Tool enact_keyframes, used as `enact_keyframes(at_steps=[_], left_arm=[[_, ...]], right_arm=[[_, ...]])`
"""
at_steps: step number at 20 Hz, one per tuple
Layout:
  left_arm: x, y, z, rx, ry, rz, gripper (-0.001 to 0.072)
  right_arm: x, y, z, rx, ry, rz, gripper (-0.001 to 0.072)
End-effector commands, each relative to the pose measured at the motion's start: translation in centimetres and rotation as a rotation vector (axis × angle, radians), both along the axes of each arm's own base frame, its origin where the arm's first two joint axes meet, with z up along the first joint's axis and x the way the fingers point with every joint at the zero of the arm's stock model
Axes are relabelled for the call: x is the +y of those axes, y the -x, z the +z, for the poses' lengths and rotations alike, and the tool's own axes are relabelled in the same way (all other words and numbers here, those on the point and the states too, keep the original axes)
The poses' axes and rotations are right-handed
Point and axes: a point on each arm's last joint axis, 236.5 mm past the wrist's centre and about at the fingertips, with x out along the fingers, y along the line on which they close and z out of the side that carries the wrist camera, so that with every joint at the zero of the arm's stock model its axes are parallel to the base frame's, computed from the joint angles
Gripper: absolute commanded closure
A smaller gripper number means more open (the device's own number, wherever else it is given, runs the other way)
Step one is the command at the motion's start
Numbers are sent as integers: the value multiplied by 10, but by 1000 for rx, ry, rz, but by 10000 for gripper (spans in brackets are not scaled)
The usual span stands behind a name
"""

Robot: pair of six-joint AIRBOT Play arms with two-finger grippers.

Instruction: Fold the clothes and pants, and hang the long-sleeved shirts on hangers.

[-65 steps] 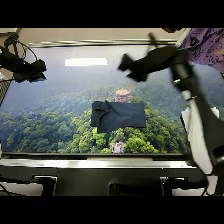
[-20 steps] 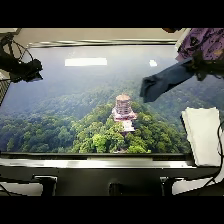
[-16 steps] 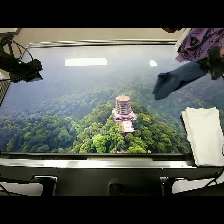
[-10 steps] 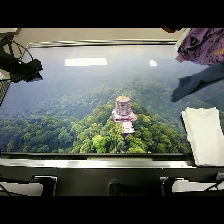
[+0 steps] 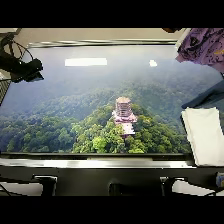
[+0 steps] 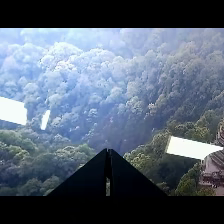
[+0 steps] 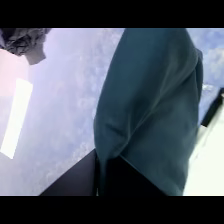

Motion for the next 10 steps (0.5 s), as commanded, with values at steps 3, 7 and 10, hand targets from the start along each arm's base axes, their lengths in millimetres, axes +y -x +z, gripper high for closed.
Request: enact_keyframes(at_steps=[3, 7, 10], left_arm=[[0, 0, 0, 1, 1, -2, 692], [0, 0, 0, 1, 1, -2, 692], [0, 0, 0, 1, 1, -2, 692]], right_arm=[[6, 30, 6, 58, -30, -70, 689], [14, 51, -2, 143, -56, -69, 688], [18, 76, -16, 273, -54, -48, 688]])
